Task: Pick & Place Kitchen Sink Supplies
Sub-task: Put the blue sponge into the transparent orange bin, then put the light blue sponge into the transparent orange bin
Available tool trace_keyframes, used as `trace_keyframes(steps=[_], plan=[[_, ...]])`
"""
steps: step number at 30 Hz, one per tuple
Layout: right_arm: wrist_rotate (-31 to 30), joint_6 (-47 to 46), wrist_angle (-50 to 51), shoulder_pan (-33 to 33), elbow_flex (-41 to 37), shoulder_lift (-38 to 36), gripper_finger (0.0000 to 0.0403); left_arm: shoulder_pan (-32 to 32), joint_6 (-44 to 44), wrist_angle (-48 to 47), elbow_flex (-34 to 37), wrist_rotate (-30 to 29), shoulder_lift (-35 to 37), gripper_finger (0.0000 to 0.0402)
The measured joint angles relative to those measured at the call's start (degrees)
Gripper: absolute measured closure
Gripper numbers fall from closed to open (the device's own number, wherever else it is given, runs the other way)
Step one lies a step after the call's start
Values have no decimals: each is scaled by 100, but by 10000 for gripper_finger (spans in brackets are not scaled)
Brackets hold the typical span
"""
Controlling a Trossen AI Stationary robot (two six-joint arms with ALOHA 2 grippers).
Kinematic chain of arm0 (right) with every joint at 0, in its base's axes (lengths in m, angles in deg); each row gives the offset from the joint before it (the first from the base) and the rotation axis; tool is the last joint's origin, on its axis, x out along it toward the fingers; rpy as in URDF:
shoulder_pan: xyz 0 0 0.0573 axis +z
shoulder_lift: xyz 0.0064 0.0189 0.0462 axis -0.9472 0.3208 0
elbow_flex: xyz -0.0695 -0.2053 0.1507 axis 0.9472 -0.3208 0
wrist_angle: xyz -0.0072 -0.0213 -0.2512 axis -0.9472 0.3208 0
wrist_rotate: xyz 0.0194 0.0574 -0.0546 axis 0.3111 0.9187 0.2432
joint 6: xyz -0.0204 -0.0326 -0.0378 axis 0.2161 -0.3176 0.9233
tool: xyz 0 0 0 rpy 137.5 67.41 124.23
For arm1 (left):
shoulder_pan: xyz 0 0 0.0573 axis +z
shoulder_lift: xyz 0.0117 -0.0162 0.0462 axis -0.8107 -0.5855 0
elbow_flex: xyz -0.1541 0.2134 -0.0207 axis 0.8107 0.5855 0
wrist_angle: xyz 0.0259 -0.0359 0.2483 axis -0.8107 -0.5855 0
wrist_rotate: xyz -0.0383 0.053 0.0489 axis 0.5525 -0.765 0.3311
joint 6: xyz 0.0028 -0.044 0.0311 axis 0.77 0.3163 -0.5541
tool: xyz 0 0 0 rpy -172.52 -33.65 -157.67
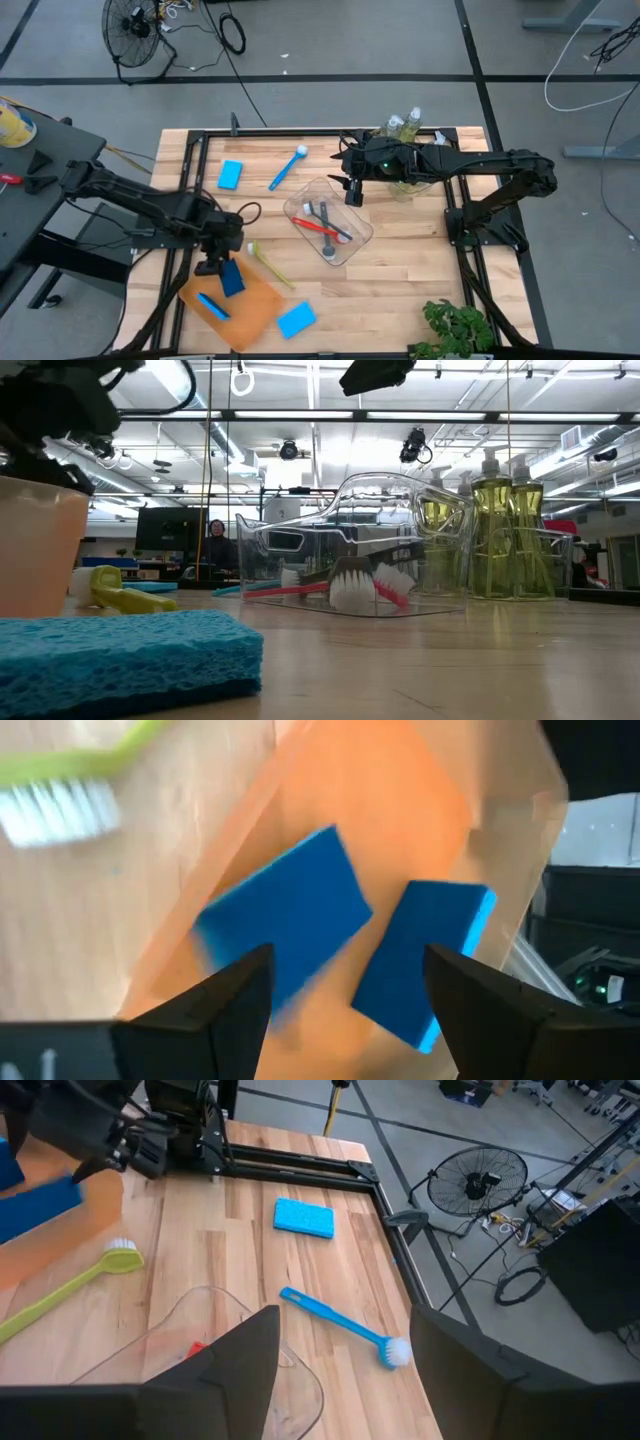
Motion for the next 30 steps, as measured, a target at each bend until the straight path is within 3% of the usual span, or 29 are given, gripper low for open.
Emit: trace_keyframes(steps=[11,25,30], plan=[[0,-2,0,1,0,0,178,0,-408,-1083,-1091,-858,-2,143],[2,262,4,2,0,0,178,425,-880,-1078,-2794,-3537,0,154],[2,-79,5,0,-2,0,178,954,-914,-906,-2996,-3863,0,154]])
